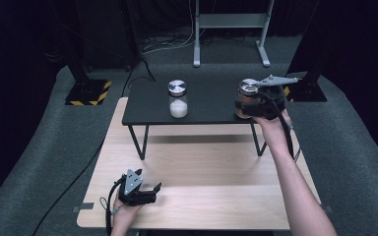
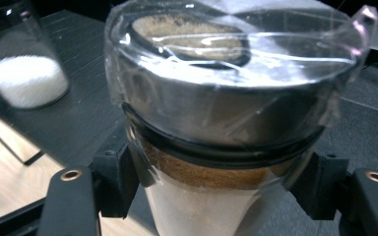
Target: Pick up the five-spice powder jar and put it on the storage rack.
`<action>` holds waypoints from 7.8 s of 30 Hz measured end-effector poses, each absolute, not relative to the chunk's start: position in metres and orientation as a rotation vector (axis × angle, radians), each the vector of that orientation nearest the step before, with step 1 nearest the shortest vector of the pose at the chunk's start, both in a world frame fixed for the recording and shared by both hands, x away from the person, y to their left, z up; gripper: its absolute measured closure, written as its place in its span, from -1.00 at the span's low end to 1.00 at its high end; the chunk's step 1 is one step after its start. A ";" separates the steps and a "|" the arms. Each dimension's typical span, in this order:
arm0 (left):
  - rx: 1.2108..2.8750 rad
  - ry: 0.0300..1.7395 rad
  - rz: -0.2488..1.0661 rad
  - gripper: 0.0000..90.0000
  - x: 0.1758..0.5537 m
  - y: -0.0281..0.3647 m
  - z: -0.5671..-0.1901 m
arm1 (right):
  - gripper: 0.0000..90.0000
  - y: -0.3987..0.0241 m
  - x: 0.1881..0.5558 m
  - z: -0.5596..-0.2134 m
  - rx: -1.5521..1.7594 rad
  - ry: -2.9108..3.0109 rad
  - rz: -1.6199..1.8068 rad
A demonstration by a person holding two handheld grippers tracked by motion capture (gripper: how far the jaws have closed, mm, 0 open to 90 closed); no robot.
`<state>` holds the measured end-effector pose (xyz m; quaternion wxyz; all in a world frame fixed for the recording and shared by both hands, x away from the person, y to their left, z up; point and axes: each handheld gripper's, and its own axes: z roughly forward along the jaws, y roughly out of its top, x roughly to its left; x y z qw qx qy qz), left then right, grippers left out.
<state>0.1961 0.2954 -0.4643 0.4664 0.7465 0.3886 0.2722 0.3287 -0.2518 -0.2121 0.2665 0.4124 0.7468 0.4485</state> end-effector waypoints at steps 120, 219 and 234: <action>1.838 0.960 0.679 -0.81 0.194 0.294 -0.464 | -0.81 -0.361 0.201 -0.453 1.087 2.000 1.263; 1.850 0.956 0.670 -0.81 0.197 0.294 -0.462 | -0.78 -0.360 0.201 -0.451 1.089 2.018 1.232; 1.850 0.957 0.667 -0.81 0.197 0.294 -0.462 | -0.78 -0.360 0.201 -0.450 1.086 2.024 1.230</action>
